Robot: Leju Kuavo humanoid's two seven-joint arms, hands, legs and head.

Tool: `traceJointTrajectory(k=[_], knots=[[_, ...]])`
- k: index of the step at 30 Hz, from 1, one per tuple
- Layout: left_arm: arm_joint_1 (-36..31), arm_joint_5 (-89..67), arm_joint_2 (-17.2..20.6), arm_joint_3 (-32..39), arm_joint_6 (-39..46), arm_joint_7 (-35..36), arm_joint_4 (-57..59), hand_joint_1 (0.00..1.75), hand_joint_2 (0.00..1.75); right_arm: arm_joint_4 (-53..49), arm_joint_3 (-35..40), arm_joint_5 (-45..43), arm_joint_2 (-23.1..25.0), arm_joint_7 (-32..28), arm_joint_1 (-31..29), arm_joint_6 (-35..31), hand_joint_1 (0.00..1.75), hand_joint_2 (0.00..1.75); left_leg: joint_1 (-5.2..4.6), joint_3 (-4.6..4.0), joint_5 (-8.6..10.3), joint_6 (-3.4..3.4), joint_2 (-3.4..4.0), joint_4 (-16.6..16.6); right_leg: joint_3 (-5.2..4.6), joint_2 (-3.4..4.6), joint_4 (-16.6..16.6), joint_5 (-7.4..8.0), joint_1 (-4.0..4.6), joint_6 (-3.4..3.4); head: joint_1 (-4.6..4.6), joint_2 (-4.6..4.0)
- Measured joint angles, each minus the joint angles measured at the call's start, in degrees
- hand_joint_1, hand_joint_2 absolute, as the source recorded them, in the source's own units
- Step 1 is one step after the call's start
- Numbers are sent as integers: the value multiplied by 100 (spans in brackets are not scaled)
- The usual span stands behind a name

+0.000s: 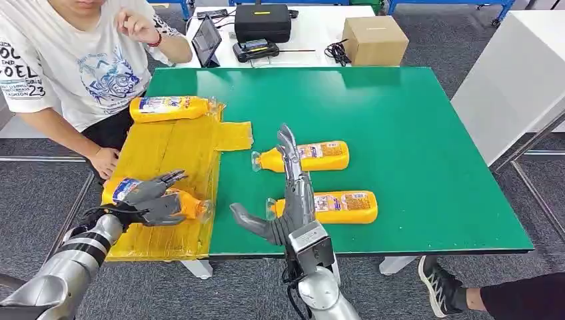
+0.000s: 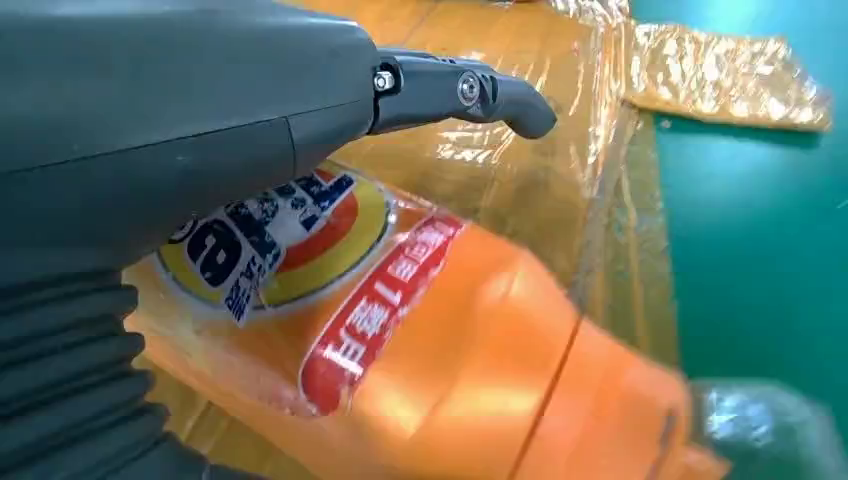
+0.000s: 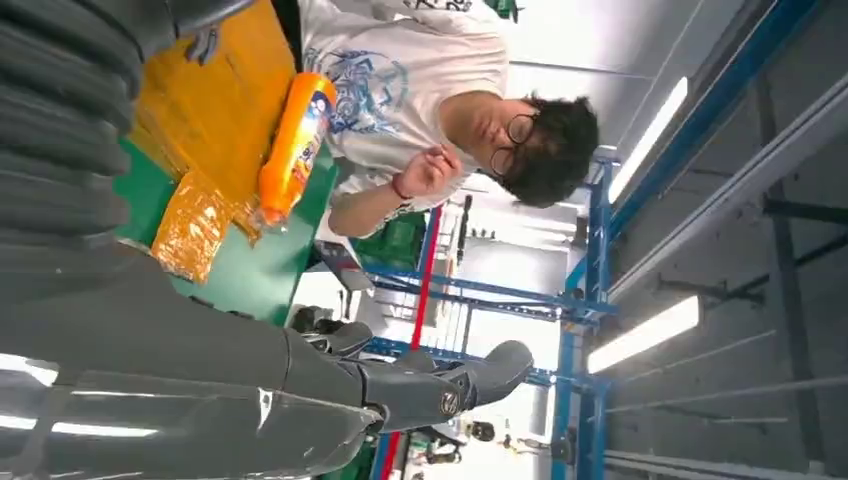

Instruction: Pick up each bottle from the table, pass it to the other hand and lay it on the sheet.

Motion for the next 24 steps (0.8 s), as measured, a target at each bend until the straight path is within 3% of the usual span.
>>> traceJointTrajectory(k=[1, 2, 7, 11, 13, 18, 22, 23, 24], knots=[[8, 210, 0, 37, -131, -92, 0, 0, 0, 15, 0, 0, 0, 7, -2, 0, 0, 175, 0, 1, 0, 0, -1, 0, 0, -1, 0, 0, 0, 0, 0, 0], [14, 378, 4, 81, -260, -171, -2, 0, 0, 28, 0, 0, 0, 7, -4, 0, 0, 0, 0, 1, 1, 0, -3, 0, 0, -1, 0, -1, 0, 1, 0, 0], [117, 1231, 20, 347, -939, -469, -120, 0, 0, 122, 0, 0, 4, 7, -21, -2, 0, 0, 0, -3, 3, 1, -9, 0, -1, -3, 1, -2, -1, 2, 0, 0], [219, 1701, -11, 461, -905, -659, -271, 0, 0, 190, 0, 13, 7, 7, -36, -65, 0, 0, -1, -5, 3, 1, -8, 2, -8, -3, 0, -3, -2, 2, 2, 0], [316, 1921, -145, 558, -422, -732, -422, 0, 0, 238, 2, 15, 7, 4, -44, -164, 0, 0, -3, -9, 4, 2, -10, 3, -16, -4, -2, -2, -5, 3, 0, 0], [484, 2338, -726, 1003, 2684, -922, -886, 0, 0, 359, 55, 55, 4, 66, -64, -448, 0, 0, -3, -81, 27, 27, -12, 6, -75, -7, -1, 17, -4, 20, 4, 0], [474, 2296, -918, 1163, 3233, -1018, -1100, 0, 0, 441, 72, 79, 2, 70, -75, -496, 0, 0, -5, -91, 27, 27, -8, 8, -86, -5, 0, 17, -5, 22, 2, 0], [488, 2369, -964, 1191, 3345, -1034, -1157, 0, 0, 459, 77, 105, 2, 70, -79, -534, 0, 175, -5, -97, 27, 27, -8, 8, -92, -5, 0, 17, -3, 22, 2, 0], [527, 2481, -990, 1195, 3520, -1038, -1255, 0, 0, 474, 87, 164, 0, 70, -86, -582, 0, 175, -5, -103, 27, 27, -8, 8, -99, -5, 1, 17, -3, 22, 2, 0]])
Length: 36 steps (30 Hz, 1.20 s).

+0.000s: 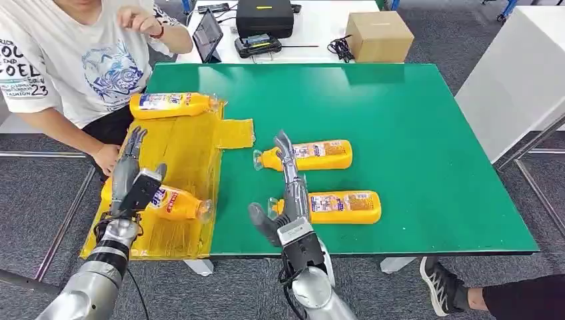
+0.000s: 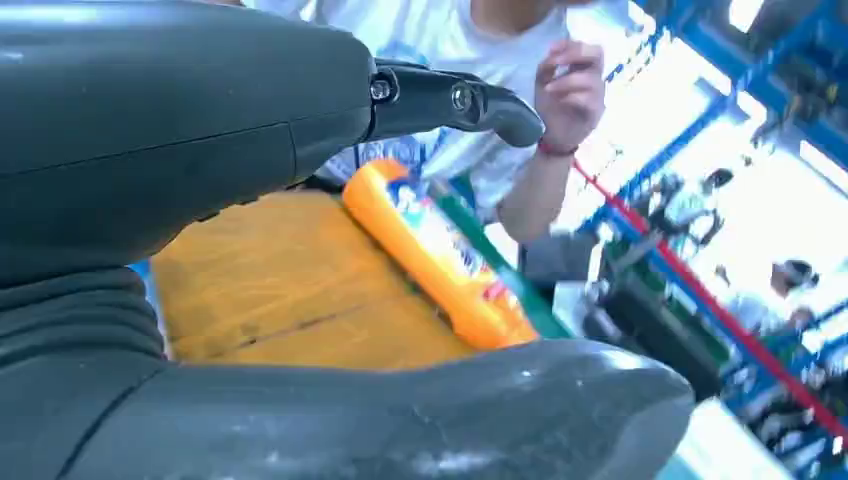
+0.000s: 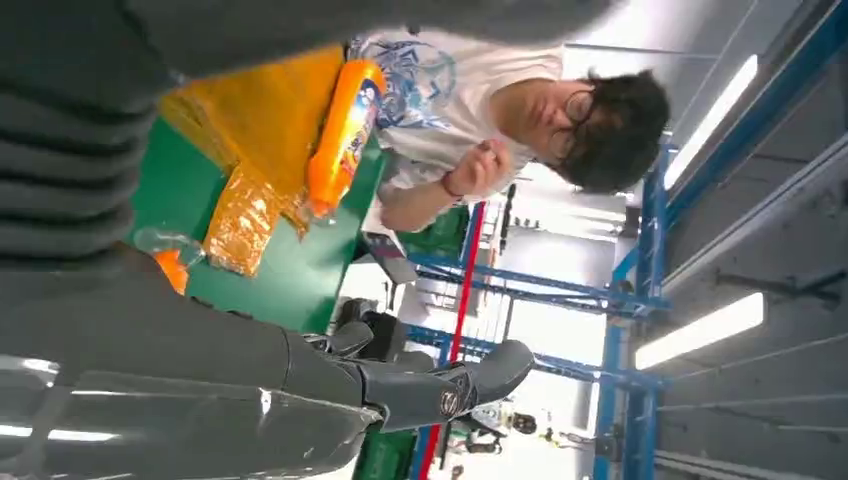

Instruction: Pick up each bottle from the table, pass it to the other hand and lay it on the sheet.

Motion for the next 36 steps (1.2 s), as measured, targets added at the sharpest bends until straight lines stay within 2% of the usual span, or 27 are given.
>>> traceJointTrajectory(k=[3, 5, 8, 14, 16, 21, 22, 24, 26, 32, 36], knots=[[187, -670, -231, 239, 831, -11, -849, 0, 0, 54, 43, 319, -13, 128, -16, -87, 0, 175, 1, -14, 0, -1, 5, 1, -19, 2, 0, 0, 1, 0, -2, 0], [221, -1335, -446, 696, 924, -11, -1585, 0, 0, 96, 109, 737, -57, 400, -26, -28, 0, 175, 5, -24, 0, -1, -2, 1, -24, 0, 0, -1, 1, 0, 2, 0], [210, -1382, -664, 1149, 943, -11, -2259, 0, 0, 155, 201, 914, -100, 529, -35, 13, 0, 175, 4, -25, -3, -1, 4, 1, -25, 3, 0, -1, 1, 0, 0, 0], [252, -1382, -868, 1543, 943, -7, -2922, 0, 0, 219, 249, 957, -146, 582, -56, 16, 0, 175, 4, -28, -3, -2, -2, 1, -28, 0, 0, -2, 1, -1, 0, 0], [256, -1087, -881, 1598, 943, -2, -2985, 0, 0, 245, 247, 1210, -196, 840, -71, 33, 0, 175, 4, -28, -3, -2, -1, 1, -28, 1, -1, -1, 1, -1, 0, 0], [313, 1162, -712, 1497, 777, -7, -2672, 0, 0, 339, 186, 2180, -575, 1784, -136, 237, 0, 175, 3, -27, -3, -2, -1, 1, -28, 1, -2, -1, 0, 0, 0, 0], [362, 1543, -679, 1431, 569, -7, -2590, 0, 175, 371, 142, 2366, -707, 2051, -153, 384, 0, 175, 2, -27, -2, -1, -3, 1, -26, 0, -2, -1, -1, 0, -2, 0], [533, 2075, -616, 1347, 48, -7, -2491, 0, 175, 450, 40, 2720, -996, 2567, -156, 588, 0, 175, -2, -27, -2, -1, -10, 1, -24, -3, -3, -2, -6, 1, -2, 0], [806, 2240, -607, 1241, -230, -11, -2480, 0, 175, 505, -113, 2974, -1326, 2817, -135, 765, 0, 175, -8, -29, -3, 0, -7, 1, -25, -2, -4, -2, -12, 2, -2, 0], [1714, 2227, -642, 822, -637, 59, -2777, 0, 175, 398, -664, 3302, -2242, 3318, 162, 1296, 0, 175, -14, -33, -19, 19, -4, 4, -25, -2, -20, -4, -15, 6, -2, 0], [2054, 2012, -684, 559, -733, 96, -2854, 0, 175, 275, -984, 3191, -2724, 3436, 292, 1620, 0, 175, -14, -34, -24, 21, -5, 4, -26, -2, -21, -9, -14, 13, -2, 0]])
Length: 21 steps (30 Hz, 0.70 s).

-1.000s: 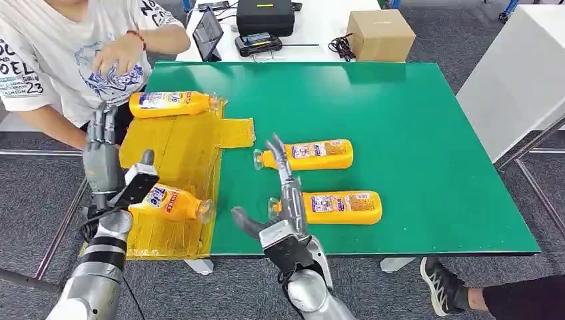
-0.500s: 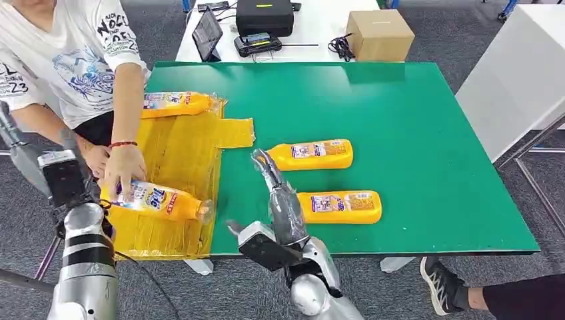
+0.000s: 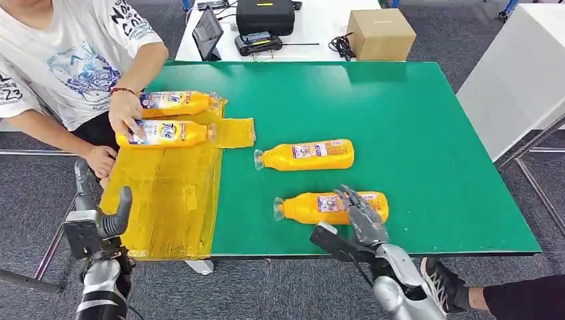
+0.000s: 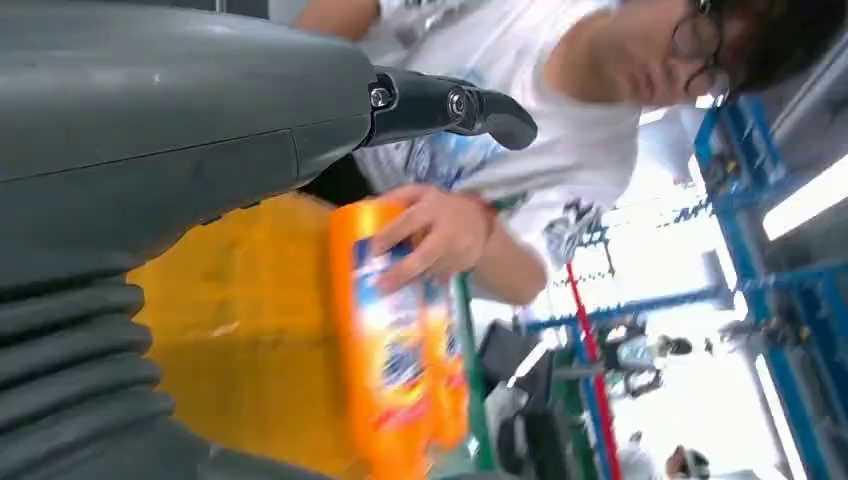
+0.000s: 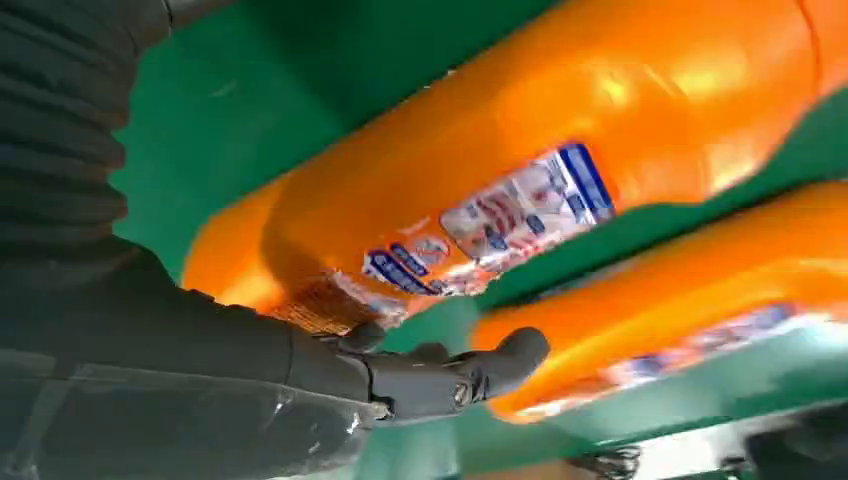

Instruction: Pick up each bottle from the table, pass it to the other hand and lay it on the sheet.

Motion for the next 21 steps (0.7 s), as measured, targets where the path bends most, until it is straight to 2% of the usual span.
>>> traceJointTrajectory(k=[7, 21], knots=[[161, -164, -94, -338, 33, -42, 0, 0, 175, -76, -249, -13, -327, 22, 105, 76, 0, 175, 2, 4, 2, 0, 3, 0, 3, 1, 1, -2, 1, 9, 0, 0], [182, -522, -131, -644, 122, -83, 120, 0, 175, -234, -295, 85, -411, -7, 198, 98, 0, 175, 2, 3, 1, 0, 2, 0, 4, 0, 1, -2, 0, 9, -2, 0]])
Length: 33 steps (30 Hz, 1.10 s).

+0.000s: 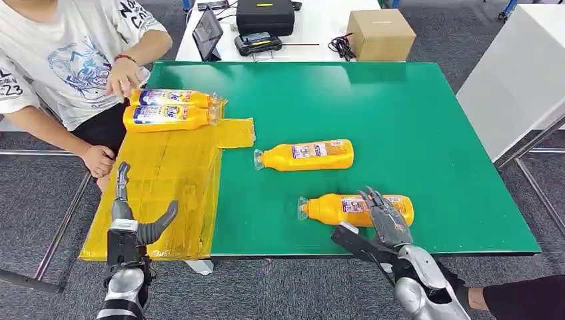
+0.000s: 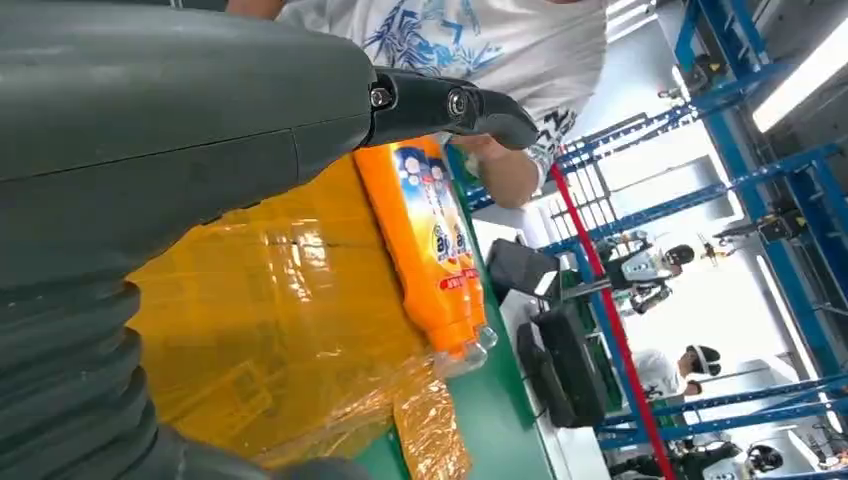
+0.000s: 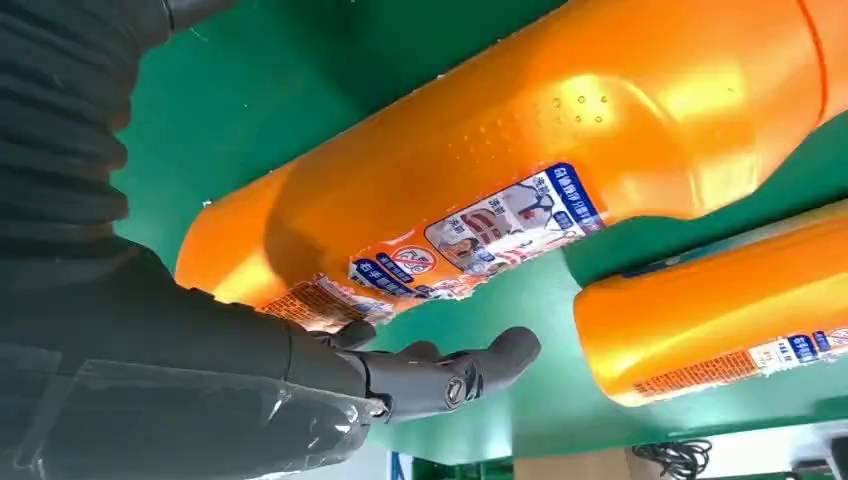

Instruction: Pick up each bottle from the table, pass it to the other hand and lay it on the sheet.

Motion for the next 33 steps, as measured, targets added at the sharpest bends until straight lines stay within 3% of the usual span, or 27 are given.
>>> traceJointTrajectory(k=[23, 26, 33], knots=[[-76, -151, -4, -184, 114, -22, 230, 0, 175, -72, 18, 5, -4, -234, -160, -50, 0, 175, 0, -1, 1, 0, 1, 0, 1, 0, 1, 1, 0, 0, 0, 0], [-89, -201, -15, -258, 26, -20, 306, 0, 175, -44, 50, 46, 20, -170, -445, -79, 0, 175, 0, -1, 2, 1, 6, 0, 2, 3, 2, 5, 0, 5, 0, 0], [9, -223, -68, -455, -57, -24, 411, 0, 175, 179, 96, -326, -391, -173, -1737, 376, 0, 175, -8, 0, 12, 13, 3, 4, 3, 2, 1, 10, -8, 14, 2, 0]])
